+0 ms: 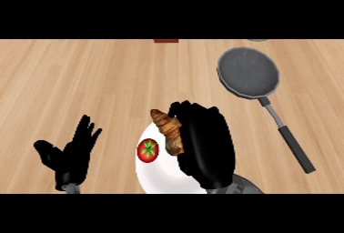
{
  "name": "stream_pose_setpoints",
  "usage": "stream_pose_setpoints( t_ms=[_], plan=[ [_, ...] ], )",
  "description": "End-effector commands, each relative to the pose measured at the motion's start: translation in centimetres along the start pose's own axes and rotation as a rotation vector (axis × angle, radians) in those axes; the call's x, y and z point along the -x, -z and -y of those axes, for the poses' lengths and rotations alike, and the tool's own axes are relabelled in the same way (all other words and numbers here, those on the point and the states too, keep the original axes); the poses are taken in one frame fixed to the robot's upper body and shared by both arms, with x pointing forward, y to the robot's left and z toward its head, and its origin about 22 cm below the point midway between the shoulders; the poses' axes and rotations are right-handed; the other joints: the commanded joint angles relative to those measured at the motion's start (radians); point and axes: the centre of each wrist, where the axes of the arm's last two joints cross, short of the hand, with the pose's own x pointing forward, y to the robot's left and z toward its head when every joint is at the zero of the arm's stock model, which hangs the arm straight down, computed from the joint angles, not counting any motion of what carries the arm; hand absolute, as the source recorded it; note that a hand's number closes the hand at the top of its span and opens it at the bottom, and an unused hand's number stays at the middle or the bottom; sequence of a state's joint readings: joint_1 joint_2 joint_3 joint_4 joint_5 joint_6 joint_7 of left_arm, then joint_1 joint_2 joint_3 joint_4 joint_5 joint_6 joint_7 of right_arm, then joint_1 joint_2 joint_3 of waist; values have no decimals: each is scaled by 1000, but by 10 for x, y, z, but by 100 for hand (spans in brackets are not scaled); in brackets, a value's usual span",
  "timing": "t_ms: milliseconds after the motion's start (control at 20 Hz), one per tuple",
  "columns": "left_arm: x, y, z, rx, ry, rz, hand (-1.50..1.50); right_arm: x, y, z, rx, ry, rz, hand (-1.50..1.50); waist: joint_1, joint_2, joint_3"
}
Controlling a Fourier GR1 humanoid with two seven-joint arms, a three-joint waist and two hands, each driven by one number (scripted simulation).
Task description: Pick the croissant from the plate and place it in the pan
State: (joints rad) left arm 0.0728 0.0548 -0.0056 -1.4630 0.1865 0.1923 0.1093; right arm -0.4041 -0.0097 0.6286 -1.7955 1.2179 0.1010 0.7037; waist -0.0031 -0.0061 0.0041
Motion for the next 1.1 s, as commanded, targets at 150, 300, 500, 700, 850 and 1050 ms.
stream_pose_setpoints(
  t_ms=[150, 300, 500, 700, 850, 1050],
  plan=[
    [8, 2, -7, 3, 9, -44, 0, 38, 43, 39, 59, 89, -90, 150, 7, 8, -4],
    [21, -2, 12, -4, 10, -26, 0, 50, 60, 25, 67, 118, -117, 150, 8, 8, -4],
    [1, 13, -11, 2, 16, -42, 0, 74, 98, 19, 119, 132, -147, 150, 12, 10, -4],
    [6, 2, 2, 21, 3, -24, 0, 124, 130, 12, 144, 52, -191, 150, 22, 13, -4],
    [6, -2, 3, 34, 11, -22, 0, 167, 145, 15, 179, 44, -203, 150, 33, 16, -3],
    [-1, 7, -4, 43, 19, -37, 0, 188, 156, -17, 170, 5, -229, 150, 42, 21, -3]
  ],
)
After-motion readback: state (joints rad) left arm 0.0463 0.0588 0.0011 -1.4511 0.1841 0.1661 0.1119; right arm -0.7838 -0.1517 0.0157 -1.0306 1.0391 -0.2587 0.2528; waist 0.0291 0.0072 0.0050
